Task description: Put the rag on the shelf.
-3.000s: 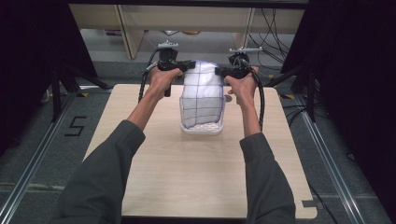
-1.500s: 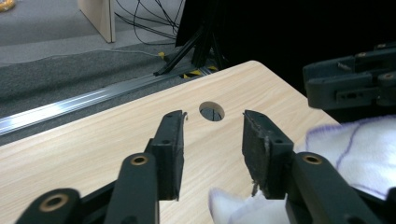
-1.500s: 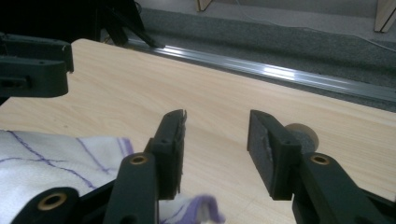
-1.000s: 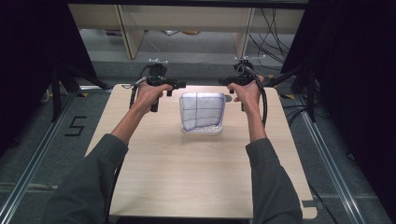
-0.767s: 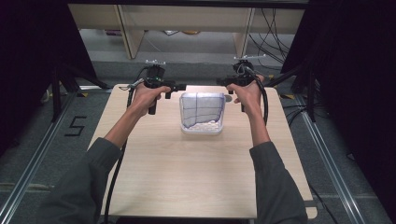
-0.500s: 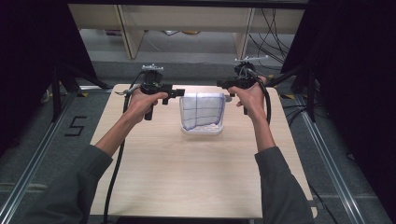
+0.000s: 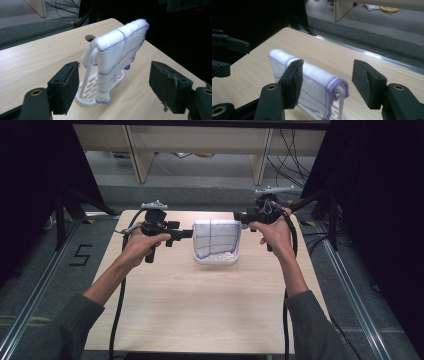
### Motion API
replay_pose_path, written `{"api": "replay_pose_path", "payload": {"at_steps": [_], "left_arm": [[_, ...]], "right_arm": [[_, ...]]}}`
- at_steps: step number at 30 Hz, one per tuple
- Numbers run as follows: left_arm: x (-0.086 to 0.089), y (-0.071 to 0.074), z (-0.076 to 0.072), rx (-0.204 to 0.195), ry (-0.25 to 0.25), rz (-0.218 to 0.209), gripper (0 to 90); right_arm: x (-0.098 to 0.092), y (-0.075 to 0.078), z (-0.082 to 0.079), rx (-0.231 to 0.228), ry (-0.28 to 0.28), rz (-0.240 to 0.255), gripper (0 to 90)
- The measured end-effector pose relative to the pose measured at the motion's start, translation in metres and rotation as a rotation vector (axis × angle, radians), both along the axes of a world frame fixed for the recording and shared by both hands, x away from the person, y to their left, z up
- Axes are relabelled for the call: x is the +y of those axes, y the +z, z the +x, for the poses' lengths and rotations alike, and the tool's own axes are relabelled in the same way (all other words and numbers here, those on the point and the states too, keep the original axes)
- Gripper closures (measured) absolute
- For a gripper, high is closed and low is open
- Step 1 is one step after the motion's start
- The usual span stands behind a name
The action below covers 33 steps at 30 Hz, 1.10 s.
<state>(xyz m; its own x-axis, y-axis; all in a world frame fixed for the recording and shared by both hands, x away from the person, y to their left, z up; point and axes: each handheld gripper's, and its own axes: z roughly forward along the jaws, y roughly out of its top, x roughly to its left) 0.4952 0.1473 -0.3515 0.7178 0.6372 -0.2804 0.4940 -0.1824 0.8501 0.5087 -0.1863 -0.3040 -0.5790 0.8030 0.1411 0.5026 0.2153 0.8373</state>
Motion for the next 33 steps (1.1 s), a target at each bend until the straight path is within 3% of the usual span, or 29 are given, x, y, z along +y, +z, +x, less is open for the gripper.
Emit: {"api": "replay_pose_path", "payload": {"at_steps": [5,10,12,18,21,26,33], "left_arm": [[0.004,-0.005,-0.016,-0.025,-0.004,0.037,22.5],[0.011,-0.011,-0.032,-0.028,-0.01,0.019,22.1],[0.013,-0.014,-0.038,-0.024,-0.013,0.012,21.8],[0.016,-0.021,-0.053,-0.017,-0.035,0.006,21.3],[0.016,-0.026,-0.06,-0.02,-0.048,0.001,21.2],[0.017,-0.033,-0.07,-0.017,-0.075,-0.004,21.2],[0.012,-0.039,-0.084,-0.025,-0.085,0.003,21.1]], "right_arm": [[0.003,-0.002,-0.014,-0.005,0.021,-0.001,40.2],[0.003,-0.005,-0.029,-0.03,0.031,0.0,37.8],[0.003,-0.007,-0.036,-0.013,0.025,0.018,37.5],[-0.001,-0.015,-0.05,-0.032,0.005,0.006,35.9],[-0.001,-0.021,-0.057,-0.016,0.007,0.018,35.5],[-0.003,-0.029,-0.07,-0.027,0.024,-0.01,34.0],[0.0,-0.043,-0.091,-0.04,0.067,0.012,33.9]]}}
